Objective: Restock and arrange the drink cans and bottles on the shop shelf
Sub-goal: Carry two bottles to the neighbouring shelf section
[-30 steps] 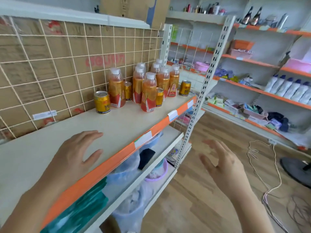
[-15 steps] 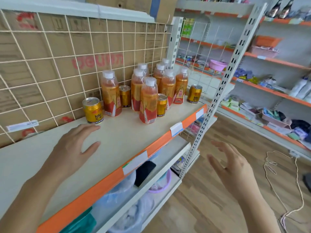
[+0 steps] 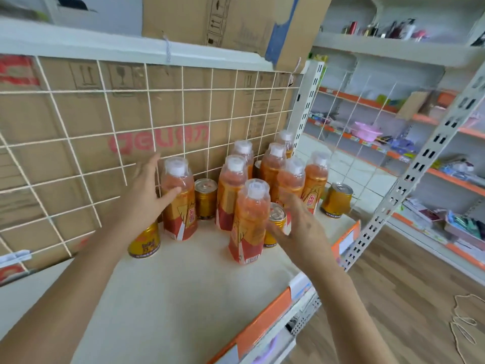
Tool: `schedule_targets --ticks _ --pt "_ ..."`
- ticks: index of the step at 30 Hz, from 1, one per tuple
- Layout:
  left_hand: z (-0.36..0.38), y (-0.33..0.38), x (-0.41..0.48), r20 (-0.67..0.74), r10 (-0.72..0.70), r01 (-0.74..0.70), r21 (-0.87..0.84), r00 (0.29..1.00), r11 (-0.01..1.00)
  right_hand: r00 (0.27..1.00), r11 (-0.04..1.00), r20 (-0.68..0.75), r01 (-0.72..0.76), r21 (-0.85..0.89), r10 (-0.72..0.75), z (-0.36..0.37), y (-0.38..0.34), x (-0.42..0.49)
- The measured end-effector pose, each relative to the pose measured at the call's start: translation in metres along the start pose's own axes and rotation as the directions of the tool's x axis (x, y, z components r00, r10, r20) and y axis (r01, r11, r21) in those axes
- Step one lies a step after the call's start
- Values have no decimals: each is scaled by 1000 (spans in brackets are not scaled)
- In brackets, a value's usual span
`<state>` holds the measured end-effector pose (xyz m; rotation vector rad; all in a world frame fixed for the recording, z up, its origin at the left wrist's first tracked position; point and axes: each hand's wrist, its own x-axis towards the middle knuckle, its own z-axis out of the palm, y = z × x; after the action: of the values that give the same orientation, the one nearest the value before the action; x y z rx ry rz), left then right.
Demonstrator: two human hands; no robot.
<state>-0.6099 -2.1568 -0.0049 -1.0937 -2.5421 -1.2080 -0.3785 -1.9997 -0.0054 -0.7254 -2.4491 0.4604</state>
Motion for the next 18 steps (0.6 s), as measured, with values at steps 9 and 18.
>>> schedule_targets --ticks 9,18 --pt "48 4 31 8 -166 161 -282 986 946 969 880 45 -239 410 242 66 -11 45" --pt "45 25 -20 82 -15 40 -315 997 948 988 839 38 -148 524 150 62 -3 25"
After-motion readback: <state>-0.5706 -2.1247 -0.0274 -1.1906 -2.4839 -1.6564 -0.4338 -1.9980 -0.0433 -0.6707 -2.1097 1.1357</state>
